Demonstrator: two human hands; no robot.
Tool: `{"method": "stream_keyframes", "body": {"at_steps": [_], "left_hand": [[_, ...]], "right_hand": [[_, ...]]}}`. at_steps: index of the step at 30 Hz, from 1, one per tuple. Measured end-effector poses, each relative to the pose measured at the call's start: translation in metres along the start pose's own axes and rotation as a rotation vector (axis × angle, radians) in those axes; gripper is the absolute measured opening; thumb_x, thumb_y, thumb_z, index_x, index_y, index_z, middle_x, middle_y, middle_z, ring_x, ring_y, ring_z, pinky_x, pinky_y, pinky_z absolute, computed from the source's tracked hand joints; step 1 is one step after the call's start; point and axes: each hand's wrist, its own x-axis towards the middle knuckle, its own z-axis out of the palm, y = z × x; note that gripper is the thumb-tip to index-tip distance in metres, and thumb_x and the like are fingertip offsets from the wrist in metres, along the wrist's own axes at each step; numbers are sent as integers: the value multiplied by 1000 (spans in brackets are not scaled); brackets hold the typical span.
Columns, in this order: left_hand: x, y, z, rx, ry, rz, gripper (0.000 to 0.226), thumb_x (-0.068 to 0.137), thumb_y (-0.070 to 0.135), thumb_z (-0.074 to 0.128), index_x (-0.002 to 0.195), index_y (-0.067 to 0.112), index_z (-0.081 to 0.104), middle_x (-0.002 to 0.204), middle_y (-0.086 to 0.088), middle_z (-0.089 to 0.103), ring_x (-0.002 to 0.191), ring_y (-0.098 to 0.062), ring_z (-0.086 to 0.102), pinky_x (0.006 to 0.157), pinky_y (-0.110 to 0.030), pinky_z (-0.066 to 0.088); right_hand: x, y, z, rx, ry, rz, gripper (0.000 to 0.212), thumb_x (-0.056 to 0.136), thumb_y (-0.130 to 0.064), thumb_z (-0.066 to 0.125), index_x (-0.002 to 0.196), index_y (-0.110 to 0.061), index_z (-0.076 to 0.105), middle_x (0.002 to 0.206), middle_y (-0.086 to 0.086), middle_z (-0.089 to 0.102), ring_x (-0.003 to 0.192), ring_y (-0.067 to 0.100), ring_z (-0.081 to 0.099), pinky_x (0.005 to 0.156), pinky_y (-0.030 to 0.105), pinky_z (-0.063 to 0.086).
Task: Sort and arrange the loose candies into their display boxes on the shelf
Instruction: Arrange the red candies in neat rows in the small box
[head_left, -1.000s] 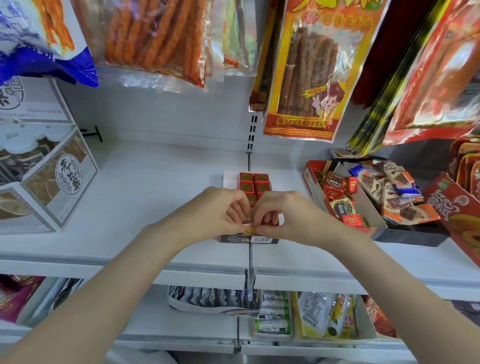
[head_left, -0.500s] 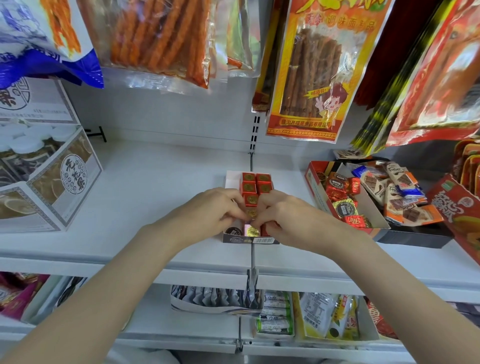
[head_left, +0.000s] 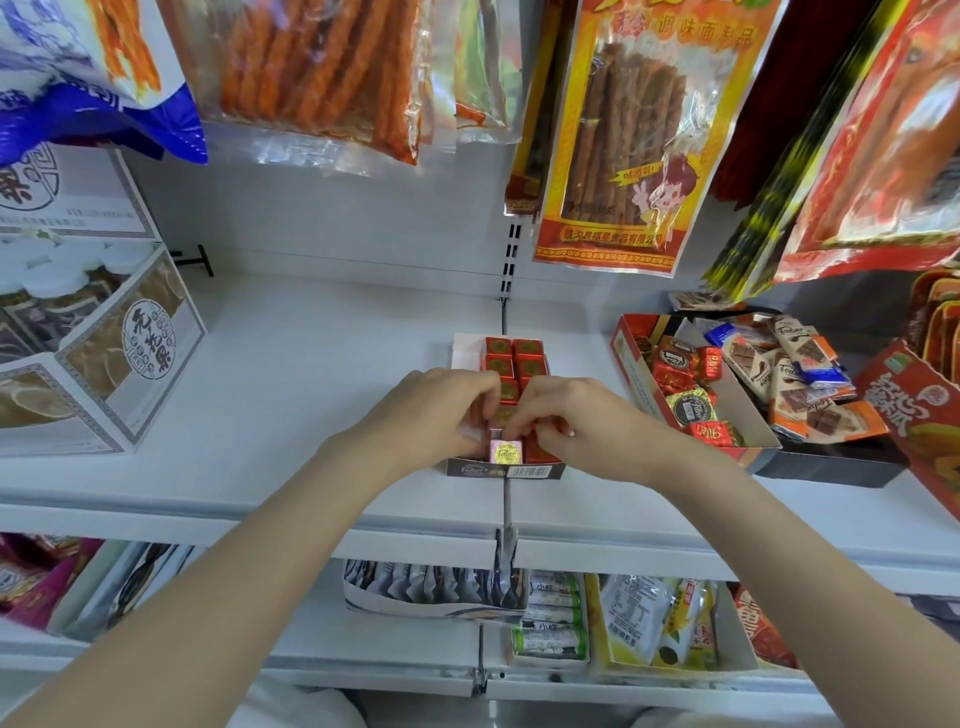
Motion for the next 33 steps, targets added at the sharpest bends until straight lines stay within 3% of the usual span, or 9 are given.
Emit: {"method": "stream_keyframes", "body": {"at_steps": [6,10,15,20,23,26,29,31,33], "left_hand": [[-1,0,-2,67,50,-29,12,77,27,69,80,22,58,79,8,58,82,-17,58,73,-29,44],[1,-3,-1,81,67,-63,10,80,25,67,78,23,58,83,6,62,84,-20,60,74,-31,47],[3,-5,-6,74,-50,-44,5,81,17,63,81,21,60,89,2,61,89,-19,57,77,-30,46],[-2,-3,-12,70,-7,-11,11,86,14,56,90,18,64,96,2,62,93,-16,56,84,-32,45],[-2,-1,-14,51,130,-26,16,88,13,51,95,17,64,100,1,63,97,-17,57,85,-31,44],[4,2,-11,83,183,-44,31,95,20,42,123,14,53,127,-3,54,117,-19,49,98,-28,32],[14,0,-5,122,76,-51,48,99,24,33,144,12,25,152,-3,26,140,-15,21,114,-28,7],[19,-5,-1,164,6,-65,53,99,28,31,147,13,13,156,-2,13,144,-13,8,115,-29,-1],[21,-6,2,183,-16,-71,56,99,31,32,148,14,10,156,-1,12,144,-12,6,116,-31,-3]], "right_hand": [[3,-1,-2,10,-17,5,34,84,5,44,99,-9,70,94,-7,52,82,6,47,73,4,34],[2,-6,-3,-99,-52,-23,37,85,3,41,102,-11,70,99,-2,52,88,9,44,79,16,35],[-2,-11,2,-230,-94,-61,39,87,2,38,108,-12,69,104,0,47,102,17,45,78,18,32],[-6,-5,-6,-45,9,-23,35,85,3,44,102,-13,71,102,0,62,88,9,53,85,19,42],[-9,1,-20,138,135,53,30,88,3,48,98,-13,71,90,-6,64,80,0,58,76,9,46],[-8,9,-23,106,213,131,30,92,-3,44,109,-14,66,100,-6,63,85,-4,56,73,-2,39],[-4,15,-14,42,187,184,36,95,-8,40,128,-16,52,131,-2,54,115,12,52,85,7,32],[2,18,-9,48,187,189,40,96,-10,39,135,-17,43,139,1,47,124,17,46,91,13,30],[12,20,-6,55,204,165,40,97,-10,38,136,-16,42,139,3,48,125,19,46,97,19,32]]}}
